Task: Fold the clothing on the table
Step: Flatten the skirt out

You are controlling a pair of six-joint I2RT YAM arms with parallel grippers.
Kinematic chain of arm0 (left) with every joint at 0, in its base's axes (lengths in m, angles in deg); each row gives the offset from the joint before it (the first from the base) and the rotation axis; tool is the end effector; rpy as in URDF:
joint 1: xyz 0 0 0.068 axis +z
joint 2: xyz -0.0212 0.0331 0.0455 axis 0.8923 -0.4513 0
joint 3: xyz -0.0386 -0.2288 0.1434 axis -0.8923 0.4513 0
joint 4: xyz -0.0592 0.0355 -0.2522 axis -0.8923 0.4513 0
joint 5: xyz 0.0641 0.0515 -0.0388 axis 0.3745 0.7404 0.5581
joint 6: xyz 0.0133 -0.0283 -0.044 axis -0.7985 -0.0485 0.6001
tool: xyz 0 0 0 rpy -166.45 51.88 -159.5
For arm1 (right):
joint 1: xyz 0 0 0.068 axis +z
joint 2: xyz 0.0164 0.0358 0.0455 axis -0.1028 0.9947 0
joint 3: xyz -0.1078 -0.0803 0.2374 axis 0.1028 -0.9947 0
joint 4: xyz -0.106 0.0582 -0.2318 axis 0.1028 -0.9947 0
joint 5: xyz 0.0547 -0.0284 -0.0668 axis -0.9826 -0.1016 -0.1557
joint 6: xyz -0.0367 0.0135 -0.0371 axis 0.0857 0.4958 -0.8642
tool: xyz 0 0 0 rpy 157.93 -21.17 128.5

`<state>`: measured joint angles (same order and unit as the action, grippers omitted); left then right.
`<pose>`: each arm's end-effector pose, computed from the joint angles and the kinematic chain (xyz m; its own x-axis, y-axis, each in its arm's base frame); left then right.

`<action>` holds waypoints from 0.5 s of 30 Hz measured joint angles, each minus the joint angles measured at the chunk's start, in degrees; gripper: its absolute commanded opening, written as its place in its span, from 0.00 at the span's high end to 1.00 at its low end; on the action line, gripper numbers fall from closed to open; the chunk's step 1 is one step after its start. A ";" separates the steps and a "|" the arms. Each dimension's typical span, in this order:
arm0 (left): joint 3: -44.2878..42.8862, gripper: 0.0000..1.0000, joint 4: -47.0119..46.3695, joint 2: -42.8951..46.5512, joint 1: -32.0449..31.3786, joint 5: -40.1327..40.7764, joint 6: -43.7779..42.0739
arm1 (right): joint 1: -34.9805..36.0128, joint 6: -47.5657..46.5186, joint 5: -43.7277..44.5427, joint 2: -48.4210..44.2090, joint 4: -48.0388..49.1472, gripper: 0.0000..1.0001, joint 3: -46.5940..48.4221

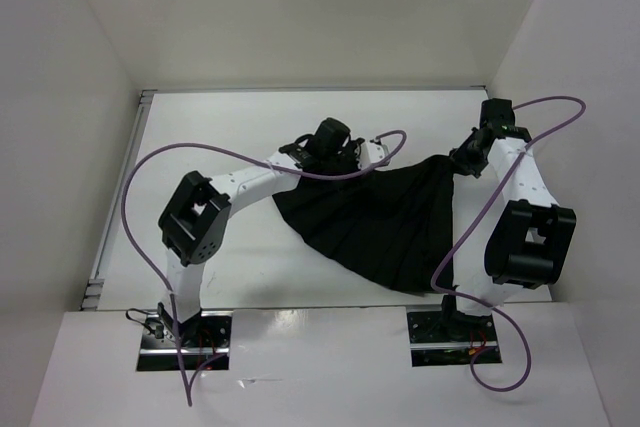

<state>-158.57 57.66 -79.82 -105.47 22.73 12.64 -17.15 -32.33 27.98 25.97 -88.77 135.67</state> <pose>0.3302 -0.3178 0.2511 -0.0650 0.5465 -0.8349 0.9434 0.3063 0.1271 0.3203 -0.0631 0.2670 -0.6269 0.6583 -0.4167 0.6041 0.7485 0.2736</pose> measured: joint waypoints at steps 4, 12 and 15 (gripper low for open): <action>-0.13 0.25 -1.81 -2.03 -0.07 -0.90 -3.72 | 0.00 -0.13 -0.42 0.00 0.00 1.00 0.00; -2.71 0.28 -3.50 -5.90 -0.87 -3.76 -7.30 | 0.39 -0.90 -1.42 0.00 0.00 1.00 0.00; -2.78 0.30 -3.74 -6.99 -1.25 -4.98 -7.39 | 0.48 -1.01 -1.64 0.00 0.00 1.00 0.00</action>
<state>-161.34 53.92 -86.81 -106.72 17.75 5.26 -16.67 -33.33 26.34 25.97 -88.77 135.67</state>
